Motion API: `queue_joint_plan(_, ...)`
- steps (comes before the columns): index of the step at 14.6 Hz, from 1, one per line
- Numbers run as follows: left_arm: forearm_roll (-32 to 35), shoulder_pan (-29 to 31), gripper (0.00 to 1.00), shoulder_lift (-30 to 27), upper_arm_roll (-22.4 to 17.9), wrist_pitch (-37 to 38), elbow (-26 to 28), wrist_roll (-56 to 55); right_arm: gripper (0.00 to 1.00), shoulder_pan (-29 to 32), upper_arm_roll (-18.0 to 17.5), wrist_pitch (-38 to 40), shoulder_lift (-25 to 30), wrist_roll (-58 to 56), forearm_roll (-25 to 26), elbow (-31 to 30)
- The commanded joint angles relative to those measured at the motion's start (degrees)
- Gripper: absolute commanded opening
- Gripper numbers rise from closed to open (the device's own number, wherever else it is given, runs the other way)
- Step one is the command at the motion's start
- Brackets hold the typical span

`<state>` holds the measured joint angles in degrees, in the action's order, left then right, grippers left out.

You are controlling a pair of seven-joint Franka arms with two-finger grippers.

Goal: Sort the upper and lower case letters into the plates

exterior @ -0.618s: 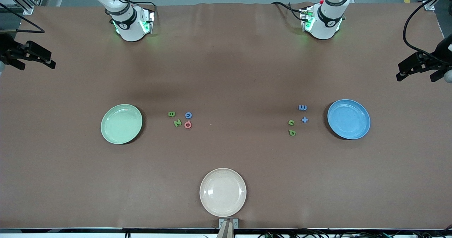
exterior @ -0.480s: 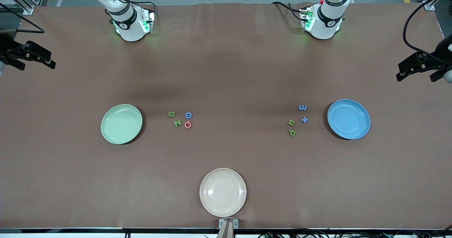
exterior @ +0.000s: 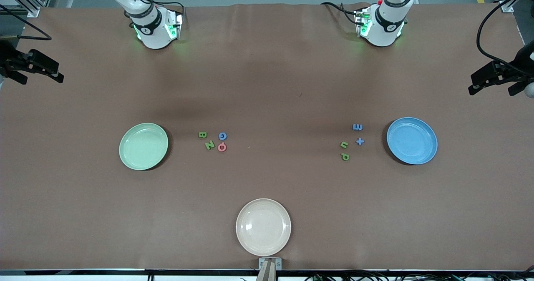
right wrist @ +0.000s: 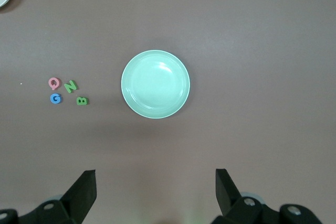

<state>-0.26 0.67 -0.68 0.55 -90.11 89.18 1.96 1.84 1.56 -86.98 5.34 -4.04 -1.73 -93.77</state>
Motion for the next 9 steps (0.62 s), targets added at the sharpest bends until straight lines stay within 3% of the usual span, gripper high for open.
queue_joint_plan(1,-0.79,0.12,1.00,-0.47,0.33,0.90,0.47,-0.90,1.00,0.10,-0.15,-0.39,1.69,-0.53,0.59,-2.03)
queue_joint_plan(6,-1.14,-2.33,1.00,2.42,0.59,2.92,0.91,-3.89,1.00,-0.17,-0.15,-0.47,1.69,-0.53,0.85,-2.03)
queue_joint_plan(9,-1.23,-5.76,1.00,4.01,0.77,0.65,4.59,-10.81,1.00,-0.17,-0.24,-0.30,1.69,-0.44,0.85,-2.03)
